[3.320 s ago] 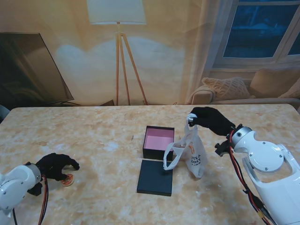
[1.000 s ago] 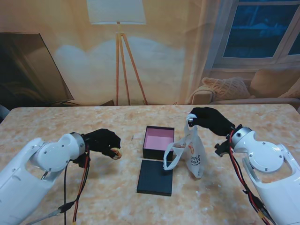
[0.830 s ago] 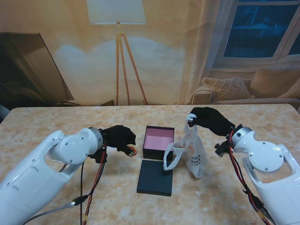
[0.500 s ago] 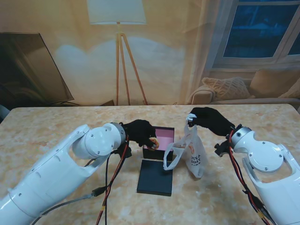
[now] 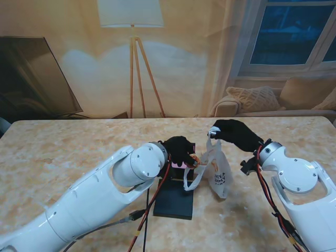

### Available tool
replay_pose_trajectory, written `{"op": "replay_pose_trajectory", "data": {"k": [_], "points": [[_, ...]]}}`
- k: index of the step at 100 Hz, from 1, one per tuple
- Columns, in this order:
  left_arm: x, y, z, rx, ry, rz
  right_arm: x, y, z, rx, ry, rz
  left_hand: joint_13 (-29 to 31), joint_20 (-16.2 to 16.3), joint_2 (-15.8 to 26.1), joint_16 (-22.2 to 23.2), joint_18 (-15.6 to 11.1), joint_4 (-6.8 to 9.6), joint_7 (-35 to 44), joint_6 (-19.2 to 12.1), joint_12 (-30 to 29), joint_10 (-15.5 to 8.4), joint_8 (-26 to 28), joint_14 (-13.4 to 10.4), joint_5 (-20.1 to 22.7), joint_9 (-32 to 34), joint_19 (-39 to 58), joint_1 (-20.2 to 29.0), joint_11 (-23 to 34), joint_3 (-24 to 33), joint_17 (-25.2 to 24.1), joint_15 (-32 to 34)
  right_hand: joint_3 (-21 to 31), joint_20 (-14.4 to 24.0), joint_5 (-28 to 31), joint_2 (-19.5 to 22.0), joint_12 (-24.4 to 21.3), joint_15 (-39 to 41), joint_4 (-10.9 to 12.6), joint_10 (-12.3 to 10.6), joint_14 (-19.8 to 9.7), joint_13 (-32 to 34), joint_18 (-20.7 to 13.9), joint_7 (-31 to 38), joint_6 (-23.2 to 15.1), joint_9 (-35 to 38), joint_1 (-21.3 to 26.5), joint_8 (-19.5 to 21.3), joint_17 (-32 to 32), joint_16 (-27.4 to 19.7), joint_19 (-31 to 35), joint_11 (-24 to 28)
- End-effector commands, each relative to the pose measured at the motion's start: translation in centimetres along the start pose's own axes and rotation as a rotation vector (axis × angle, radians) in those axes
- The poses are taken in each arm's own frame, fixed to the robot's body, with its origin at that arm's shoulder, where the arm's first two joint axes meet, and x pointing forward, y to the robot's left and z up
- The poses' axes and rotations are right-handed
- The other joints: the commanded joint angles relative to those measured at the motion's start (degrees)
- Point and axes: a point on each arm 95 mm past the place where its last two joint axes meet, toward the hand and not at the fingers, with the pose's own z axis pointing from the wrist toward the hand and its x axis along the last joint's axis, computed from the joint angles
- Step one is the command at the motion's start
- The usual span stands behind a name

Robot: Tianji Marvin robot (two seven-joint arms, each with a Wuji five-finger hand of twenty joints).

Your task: Pack mini donuts into a plastic bag, tie the opening and put the bag into the gift box

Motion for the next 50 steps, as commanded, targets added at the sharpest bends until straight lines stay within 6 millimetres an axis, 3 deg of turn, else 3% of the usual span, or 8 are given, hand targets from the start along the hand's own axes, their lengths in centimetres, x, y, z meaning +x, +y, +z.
{"op": "replay_pose_trajectory", "data": {"k": [1, 31, 50], "points": [[1.4, 0.4, 0.2, -0.020, 0.014, -0.009, 0.0, -0.5, 0.0, 0.018, 0.010, 0.008, -1.26, -0.93, -0.13, -0.61, -0.31, -0.88, 1.53, -1.61, 0.06, -0.10, -0.78, -0.08, 1.70, -0.98, -0.21, 1.79, -0.02, 2.50, -0.85, -0.36, 3.70, -0.21, -0.31, 4.46, -1.35, -1.31, 4.54, 0.60, 0.00, -1.28, -1.85, 1.74, -5.72, -1.88, 5.18, 0.06, -0.59, -1.61, -0.22, -1.37], [2.7, 1.1, 1.6, 0.026, -0.034, -0.036, 0.0, -0.4, -0.1, 0.021, 0.028, 0.005, -4.98, -1.28, 0.28, 1.32, -1.87, -0.84, 2.45, -3.89, 2.53, -2.01, -3.05, -1.43, 1.47, -5.36, -0.49, 1.34, 2.10, 1.65, -3.97, 0.62, 4.46, -0.59, 0.34, 3.67, -5.71, -5.18, 4.25, 2.33, 0.75, -3.55, -0.93, 1.10, -6.77, -3.89, 4.56, -0.43, -2.11, -4.16, -1.07, -6.45], [3.0, 1.4, 2.0, 0.016, -0.029, -0.031, 0.0, -0.4, -0.2, 0.023, 0.035, -0.007, -8.93, 0.02, 0.10, 6.10, -2.55, -0.90, 2.90, -4.70, 7.85, -2.84, -4.35, -2.15, 1.91, -10.57, -0.65, 0.63, 5.24, 1.24, -7.09, 3.02, 4.98, -0.64, 0.66, 3.38, -7.26, -6.19, 4.11, 4.02, 2.20, -5.35, 0.45, 0.72, -7.32, -5.72, 4.07, -0.57, -3.23, -4.71, -1.13, -8.68]]}}
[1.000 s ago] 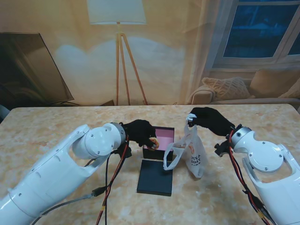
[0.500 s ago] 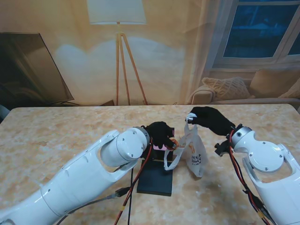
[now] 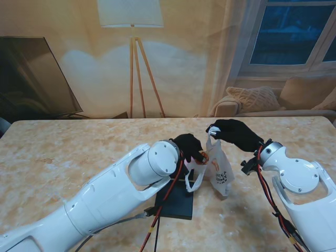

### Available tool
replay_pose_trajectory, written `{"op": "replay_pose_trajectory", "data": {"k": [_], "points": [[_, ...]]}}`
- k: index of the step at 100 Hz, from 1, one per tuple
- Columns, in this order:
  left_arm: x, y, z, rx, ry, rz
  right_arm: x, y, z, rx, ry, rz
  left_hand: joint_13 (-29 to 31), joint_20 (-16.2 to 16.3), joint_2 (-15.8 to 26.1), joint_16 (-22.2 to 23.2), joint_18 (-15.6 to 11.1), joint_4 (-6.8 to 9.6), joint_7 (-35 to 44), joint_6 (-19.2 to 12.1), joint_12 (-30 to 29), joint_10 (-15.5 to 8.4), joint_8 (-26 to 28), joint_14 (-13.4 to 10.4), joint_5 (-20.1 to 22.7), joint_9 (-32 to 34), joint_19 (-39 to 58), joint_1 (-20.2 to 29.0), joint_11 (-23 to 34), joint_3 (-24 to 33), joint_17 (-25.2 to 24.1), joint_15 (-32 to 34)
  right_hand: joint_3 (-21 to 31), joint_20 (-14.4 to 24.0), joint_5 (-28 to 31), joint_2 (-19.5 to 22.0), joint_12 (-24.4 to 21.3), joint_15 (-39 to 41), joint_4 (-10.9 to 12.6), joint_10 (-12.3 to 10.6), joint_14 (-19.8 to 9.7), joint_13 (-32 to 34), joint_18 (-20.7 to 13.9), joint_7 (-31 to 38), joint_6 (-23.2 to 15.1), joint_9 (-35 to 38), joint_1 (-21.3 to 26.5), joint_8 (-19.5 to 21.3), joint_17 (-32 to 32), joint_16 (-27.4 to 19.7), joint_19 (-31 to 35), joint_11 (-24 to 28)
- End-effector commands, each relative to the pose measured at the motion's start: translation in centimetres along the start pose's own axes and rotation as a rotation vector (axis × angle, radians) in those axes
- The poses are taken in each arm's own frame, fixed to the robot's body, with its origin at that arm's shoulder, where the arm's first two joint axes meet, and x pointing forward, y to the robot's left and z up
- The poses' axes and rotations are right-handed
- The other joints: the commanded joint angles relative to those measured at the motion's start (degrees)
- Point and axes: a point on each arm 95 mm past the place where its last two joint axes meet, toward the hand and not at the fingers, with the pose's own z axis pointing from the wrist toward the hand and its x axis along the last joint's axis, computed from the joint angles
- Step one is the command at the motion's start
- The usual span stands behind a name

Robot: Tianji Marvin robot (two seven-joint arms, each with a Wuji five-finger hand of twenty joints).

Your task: Pack mini donuts into a plastic bag, tie the opening and put the bag into the gift box

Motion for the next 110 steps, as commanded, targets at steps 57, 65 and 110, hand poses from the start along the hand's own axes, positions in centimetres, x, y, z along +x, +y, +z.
{"op": "replay_pose_trajectory", "data": {"k": [57, 65, 110], "points": [[1.7, 2.3, 0.3, -0.028, 0.000, -0.009, -0.1, -0.3, -0.4, 0.024, 0.014, -0.018, -2.23, 3.63, 0.60, 8.76, -1.01, -0.73, 3.15, -2.21, 8.86, 0.22, -3.03, -1.72, 2.20, -3.56, 1.94, 0.53, 5.91, 0.74, -2.16, 7.29, 4.94, -1.51, 0.86, 3.73, -2.57, -3.50, 4.13, 1.41, 0.51, -4.56, 0.48, -0.49, -9.17, -4.79, 3.46, -0.20, -3.84, -2.87, -2.03, -2.86], [1.7, 2.5, -0.1, -0.045, 0.002, -0.019, -0.2, -0.3, -0.3, 0.023, 0.011, -0.018, -4.27, 3.23, 0.74, 8.46, -0.93, -0.73, 3.03, -2.05, 8.22, 0.33, -3.07, -1.11, 2.18, -5.78, 0.67, 0.56, 4.41, 0.56, -3.63, 5.73, 4.88, -1.61, 0.89, 3.75, -2.54, -3.43, 4.16, 1.35, 0.42, -4.48, -0.07, -0.56, -9.20, -4.70, 3.49, -0.06, -4.05, -2.86, -2.18, -2.74], [2.4, 4.0, 0.6, -0.062, -0.057, -0.044, 0.1, -0.4, -0.3, 0.043, 0.041, -0.013, -19.98, 1.21, 1.28, 0.09, -2.43, -0.59, 2.27, -2.06, -12.50, 4.02, -4.04, 3.56, 2.33, -19.49, -3.49, 0.96, -11.33, -0.01, -9.02, -10.72, 5.14, -4.00, 1.23, 3.28, -2.63, -4.86, 4.01, -1.02, -1.06, -4.48, -4.61, -0.90, -9.27, -4.22, 3.57, 0.00, -3.81, -4.25, -6.42, -2.48]]}}
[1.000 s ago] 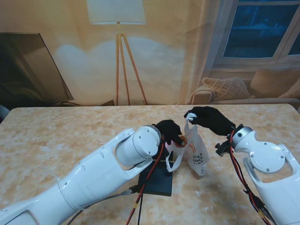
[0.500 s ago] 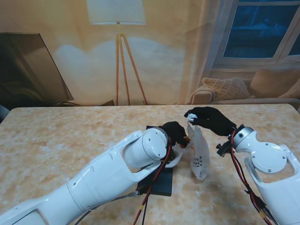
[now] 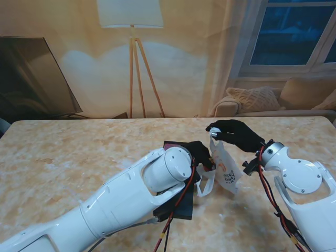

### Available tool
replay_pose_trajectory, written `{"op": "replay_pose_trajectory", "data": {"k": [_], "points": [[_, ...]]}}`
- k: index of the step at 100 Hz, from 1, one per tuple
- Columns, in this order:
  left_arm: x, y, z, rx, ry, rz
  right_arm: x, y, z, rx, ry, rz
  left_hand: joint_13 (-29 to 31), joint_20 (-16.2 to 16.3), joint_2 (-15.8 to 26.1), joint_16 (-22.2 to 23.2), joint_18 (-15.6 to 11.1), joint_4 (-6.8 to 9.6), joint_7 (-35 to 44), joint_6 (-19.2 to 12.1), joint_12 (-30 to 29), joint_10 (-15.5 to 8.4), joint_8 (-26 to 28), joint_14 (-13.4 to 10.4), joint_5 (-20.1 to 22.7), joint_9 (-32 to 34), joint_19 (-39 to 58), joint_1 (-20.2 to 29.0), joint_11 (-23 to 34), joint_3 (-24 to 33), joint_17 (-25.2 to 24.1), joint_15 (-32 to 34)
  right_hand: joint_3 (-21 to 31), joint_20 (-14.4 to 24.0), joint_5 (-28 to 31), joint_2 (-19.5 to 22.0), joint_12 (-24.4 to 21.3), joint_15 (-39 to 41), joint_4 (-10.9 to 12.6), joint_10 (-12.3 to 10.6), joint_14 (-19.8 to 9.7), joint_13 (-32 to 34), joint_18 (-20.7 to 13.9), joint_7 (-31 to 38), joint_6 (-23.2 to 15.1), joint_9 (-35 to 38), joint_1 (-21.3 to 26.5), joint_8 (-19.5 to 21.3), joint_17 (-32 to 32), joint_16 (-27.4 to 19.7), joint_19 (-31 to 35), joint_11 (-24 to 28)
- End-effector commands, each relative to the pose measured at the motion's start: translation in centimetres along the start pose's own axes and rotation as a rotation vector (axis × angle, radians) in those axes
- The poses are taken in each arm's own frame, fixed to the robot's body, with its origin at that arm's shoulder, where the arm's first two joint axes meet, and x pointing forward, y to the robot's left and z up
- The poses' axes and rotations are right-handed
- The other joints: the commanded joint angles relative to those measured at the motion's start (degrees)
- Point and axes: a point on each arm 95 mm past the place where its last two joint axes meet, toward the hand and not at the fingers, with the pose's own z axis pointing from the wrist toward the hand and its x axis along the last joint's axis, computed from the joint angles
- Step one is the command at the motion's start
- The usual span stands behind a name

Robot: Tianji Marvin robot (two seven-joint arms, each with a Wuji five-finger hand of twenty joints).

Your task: Pack mini donuts into a plastic bag, tie the opening and put the bag into the gift box

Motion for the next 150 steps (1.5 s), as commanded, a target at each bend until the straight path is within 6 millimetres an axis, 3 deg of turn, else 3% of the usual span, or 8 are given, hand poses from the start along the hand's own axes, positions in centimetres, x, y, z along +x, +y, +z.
{"op": "replay_pose_trajectory", "data": {"k": [1, 19, 55, 81, 109, 150], "points": [[0.8, 0.7, -0.3, -0.027, 0.020, -0.015, 0.1, -0.5, 0.0, 0.023, 0.008, 0.003, -1.78, -1.38, 1.02, -3.91, -1.64, -0.53, 2.24, -1.83, -3.58, 0.29, -0.78, 0.78, 2.39, -2.24, -1.01, 0.94, -2.06, 0.09, -0.81, -3.12, 5.15, -1.35, 1.24, 3.29, -0.42, -1.24, 4.00, -1.93, -1.60, -0.58, -2.30, -0.90, -9.24, -1.88, 3.57, -0.01, 0.16, -1.25, -1.18, -0.37], [1.1, 0.7, -0.7, -0.005, 0.043, -0.029, 0.0, -0.6, 0.0, 0.026, 0.009, -0.009, -3.61, -5.60, 1.11, -14.71, -1.80, -0.51, 2.17, -1.73, -10.29, -0.40, -1.27, 0.64, 2.40, -2.77, -5.93, 0.97, -4.53, 0.12, -1.39, -12.30, 5.36, -1.90, 1.40, 3.15, -0.51, -1.64, 3.99, -1.85, -1.56, -0.67, -2.75, -0.99, -9.41, -1.94, 3.49, -0.18, 0.07, -1.72, -2.13, -0.44], [1.4, 0.6, -1.6, -0.020, -0.060, -0.233, -0.1, -0.9, -0.1, 0.042, 0.024, -0.120, -6.94, -11.98, 2.48, -22.93, -1.32, -0.16, 0.87, -0.88, -15.14, -1.63, -2.43, 0.71, 2.57, -3.71, -12.76, 1.86, -5.88, -0.71, -4.37, -20.35, 5.99, -4.30, 2.30, 2.02, -1.56, -3.92, 3.59, -3.04, -2.43, -2.86, -0.50, -2.42, -11.57, -2.69, 2.47, -1.03, -3.60, -3.33, -6.06, -1.93], [1.5, 1.8, -0.6, 0.001, -0.031, -0.110, 0.1, -0.9, 0.0, 0.055, 0.043, -0.100, -6.37, -12.08, 3.38, -23.14, -0.68, -0.01, 0.78, -0.76, -15.68, -1.57, -2.52, 1.45, 2.42, -3.56, -11.86, 2.05, -5.32, -1.29, -4.03, -19.55, 6.23, -4.47, 2.45, 1.80, -1.63, -4.04, 3.41, -2.93, -2.12, -2.35, -2.34, -2.55, -11.09, -2.41, 2.70, -0.96, -1.99, -3.59, -5.58, -1.81], [1.6, 1.3, -0.3, 0.070, 0.019, -0.007, 0.3, -1.2, -0.3, 0.052, 0.038, -0.034, -5.20, -11.27, 5.36, -21.35, -0.33, 0.58, 0.59, -0.43, -15.09, -0.98, -2.36, 1.95, 1.76, -2.82, -9.20, 2.89, -3.61, -3.56, -3.14, -16.45, 8.48, -4.32, 2.97, 0.03, -1.54, -3.28, 2.78, -2.24, -1.40, -1.26, -3.18, -1.11, -7.77, -1.18, 3.16, -2.91, -0.14, -3.65, -4.93, -1.09], [1.6, 1.7, -0.3, 0.070, -0.018, -0.070, 0.3, -1.2, -0.2, 0.061, 0.040, -0.037, -5.38, -11.32, 6.63, -20.93, -0.59, 0.89, 0.58, 0.01, -14.84, -1.14, -2.60, 1.83, 1.13, -3.21, -8.61, 3.17, -3.02, -4.68, -3.15, -15.74, 7.74, -3.76, 2.55, 1.01, -1.13, -2.37, 3.09, -3.25, -2.19, 0.35, -4.31, -0.76, -7.84, -0.16, 3.31, -2.90, 1.69, -3.50, -3.95, -0.22]]}}
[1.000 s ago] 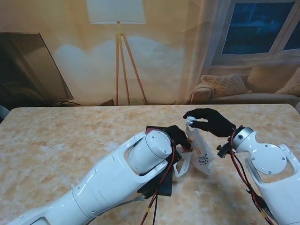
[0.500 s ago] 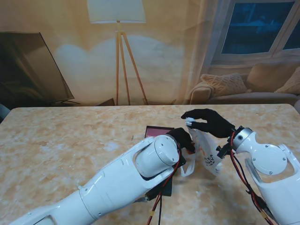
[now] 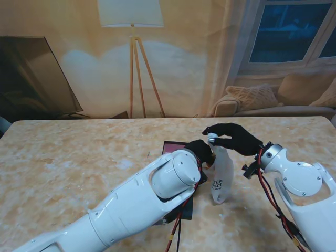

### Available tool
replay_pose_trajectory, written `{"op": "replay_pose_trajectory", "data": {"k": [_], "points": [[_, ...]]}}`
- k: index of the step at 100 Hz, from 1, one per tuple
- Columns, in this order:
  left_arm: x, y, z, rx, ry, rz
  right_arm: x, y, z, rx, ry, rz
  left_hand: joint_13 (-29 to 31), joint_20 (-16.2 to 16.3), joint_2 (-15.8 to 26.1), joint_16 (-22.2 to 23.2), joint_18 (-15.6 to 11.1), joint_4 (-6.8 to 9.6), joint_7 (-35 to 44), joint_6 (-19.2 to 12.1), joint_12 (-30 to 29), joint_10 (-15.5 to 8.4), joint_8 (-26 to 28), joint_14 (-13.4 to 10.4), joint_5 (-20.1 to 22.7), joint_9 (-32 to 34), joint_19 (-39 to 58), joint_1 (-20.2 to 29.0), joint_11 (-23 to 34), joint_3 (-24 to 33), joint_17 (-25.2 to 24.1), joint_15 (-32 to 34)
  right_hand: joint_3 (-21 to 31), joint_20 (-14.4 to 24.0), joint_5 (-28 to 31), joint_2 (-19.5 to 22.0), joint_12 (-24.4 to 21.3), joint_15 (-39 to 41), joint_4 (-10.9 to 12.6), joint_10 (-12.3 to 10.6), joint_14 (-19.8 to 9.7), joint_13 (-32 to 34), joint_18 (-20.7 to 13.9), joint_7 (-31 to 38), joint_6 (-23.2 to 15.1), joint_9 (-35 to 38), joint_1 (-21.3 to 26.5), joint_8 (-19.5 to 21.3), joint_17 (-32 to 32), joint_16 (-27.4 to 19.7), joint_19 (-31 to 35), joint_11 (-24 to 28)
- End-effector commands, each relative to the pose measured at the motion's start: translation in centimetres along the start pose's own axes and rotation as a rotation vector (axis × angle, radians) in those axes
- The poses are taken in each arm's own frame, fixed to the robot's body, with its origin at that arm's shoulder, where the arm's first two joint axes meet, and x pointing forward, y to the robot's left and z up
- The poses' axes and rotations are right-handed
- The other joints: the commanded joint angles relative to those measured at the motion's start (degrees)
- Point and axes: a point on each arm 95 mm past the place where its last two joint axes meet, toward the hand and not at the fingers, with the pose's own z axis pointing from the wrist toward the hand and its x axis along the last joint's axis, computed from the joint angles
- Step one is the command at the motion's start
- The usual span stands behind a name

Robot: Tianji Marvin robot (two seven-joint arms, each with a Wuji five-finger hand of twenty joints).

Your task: Pack mini donuts into a plastic bag, tie the opening and put the bag into the gift box

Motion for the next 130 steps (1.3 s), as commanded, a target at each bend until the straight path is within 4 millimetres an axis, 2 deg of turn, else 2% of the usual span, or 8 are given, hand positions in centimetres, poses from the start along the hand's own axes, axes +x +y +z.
{"op": "replay_pose_trajectory", "data": {"k": [1, 16, 28, 35, 42, 61, 93, 130], "points": [[0.5, 0.6, -0.1, -0.032, 0.000, -0.009, 0.1, -0.5, 0.1, 0.011, 0.004, 0.011, 0.15, -0.24, 3.07, 0.75, -0.03, 1.15, 1.28, -0.58, 0.18, -0.34, -0.42, 0.39, 1.10, -1.22, 1.08, 1.86, 0.66, -0.95, 0.12, 1.09, 7.09, -0.45, 1.16, 2.16, 0.31, 0.54, 3.19, -1.96, -1.41, 0.88, -2.40, 0.57, -6.99, 0.44, 3.53, -0.84, 0.26, -1.17, 0.85, 0.51], [0.1, 0.7, 0.1, -0.072, -0.012, 0.008, 0.2, -0.4, 0.1, 0.003, 0.010, 0.012, -0.87, -0.69, 3.55, 0.12, 0.38, 1.32, -1.98, 1.58, -0.68, 1.00, 0.00, 1.13, -0.69, -1.96, 0.19, 0.94, -1.18, -1.64, -0.82, -0.08, 6.99, -0.34, 1.09, 2.24, 0.48, 0.82, 3.30, -2.03, -1.50, 1.10, -2.46, 0.64, -7.04, 0.53, 3.53, -0.72, 0.53, -1.09, 0.95, 0.76], [-0.2, 0.5, 0.0, -0.097, -0.012, 0.018, 0.2, -0.3, 0.0, -0.007, 0.007, 0.012, -2.57, -0.50, 6.04, -0.37, 0.18, 1.51, -13.62, 4.55, -0.93, 2.74, 5.63, 1.66, -1.94, -3.63, -1.44, -2.74, -3.64, -0.77, -2.08, -1.37, 6.95, -0.28, 0.98, 2.23, 0.62, 0.98, 3.29, -2.16, -1.49, 1.15, -2.47, 0.65, -6.86, 0.79, 3.65, -0.76, 0.67, -1.03, 0.99, 1.02], [-0.2, 0.4, -0.1, -0.114, -0.013, 0.018, 0.1, -0.2, 0.0, -0.011, 0.002, 0.013, -4.09, -0.49, 8.67, -0.59, -0.26, 2.69, -20.63, 6.43, -0.86, 3.86, 7.56, 1.70, -2.93, -5.00, -2.45, -6.67, -4.96, 1.98, -2.99, -2.40, 6.94, -0.29, 1.01, 2.23, 0.70, 1.11, 3.28, -2.12, -1.54, 1.31, -2.63, 0.74, -6.76, 0.84, 3.68, -0.78, 0.53, -0.98, 0.89, 1.13], [-0.3, 0.3, -0.2, -0.120, -0.008, 0.020, 0.0, -0.1, -0.1, -0.017, -0.003, 0.012, -4.77, -0.41, 10.66, -0.60, -0.54, 6.05, -25.34, 7.65, -0.64, 4.42, 7.57, 1.84, -4.11, -5.94, -2.99, -9.75, -5.63, 4.49, -3.35, -2.81, 6.95, -0.24, 1.02, 2.26, 0.81, 1.18, 3.30, -2.24, -1.50, 1.40, -2.58, 0.83, -6.73, 1.05, 3.71, -0.78, 0.66, -0.95, 0.94, 1.31], [-0.2, -0.1, -0.4, -0.120, 0.027, 0.054, -0.1, 0.1, -0.4, -0.039, -0.009, 0.020, -6.56, -1.07, 11.76, -1.32, -1.26, 6.59, -31.94, 7.93, -0.71, 4.99, 6.60, 1.64, -8.24, -8.30, -5.11, -11.83, -7.42, 3.22, -4.35, -4.25, 6.99, -0.09, 0.89, 2.31, 1.16, 1.44, 3.40, -2.45, -1.62, 1.75, -2.61, 1.28, -6.24, 1.46, 3.91, -0.52, 1.04, -0.84, 1.15, 1.83], [-0.5, -1.3, -0.7, -0.104, 0.039, 0.048, 0.1, 0.1, -0.6, -0.056, -0.011, 0.027, -6.86, -1.23, 13.19, -1.53, -1.63, 6.83, -35.37, 7.50, -0.51, 5.51, 6.28, 1.78, -9.97, -9.22, -5.84, -12.20, -8.14, 1.94, -4.60, -4.52, 7.07, 0.06, 1.05, 2.28, 1.87, 2.04, 3.52, -2.78, -1.81, 2.65, -2.67, 1.64, -6.17, 2.16, 3.80, -0.39, 1.55, -0.52, 1.32, 2.77], [-1.2, -3.7, -1.7, -0.016, 0.088, 0.066, 0.2, 0.2, -0.6, -0.090, -0.021, 0.027, -4.16, -0.53, 15.56, 1.37, -1.80, 7.45, -30.13, 7.27, 2.04, 5.67, 11.42, 2.40, -9.70, -7.54, -2.99, -9.20, -5.05, -0.40, -2.27, 0.01, 7.05, 0.32, 0.93, 2.28, 2.35, 2.38, 3.57, -2.99, -1.95, 2.87, -2.56, 1.85, -6.08, 2.30, 3.83, -0.31, 1.75, -0.24, 1.65, 3.23]]}}
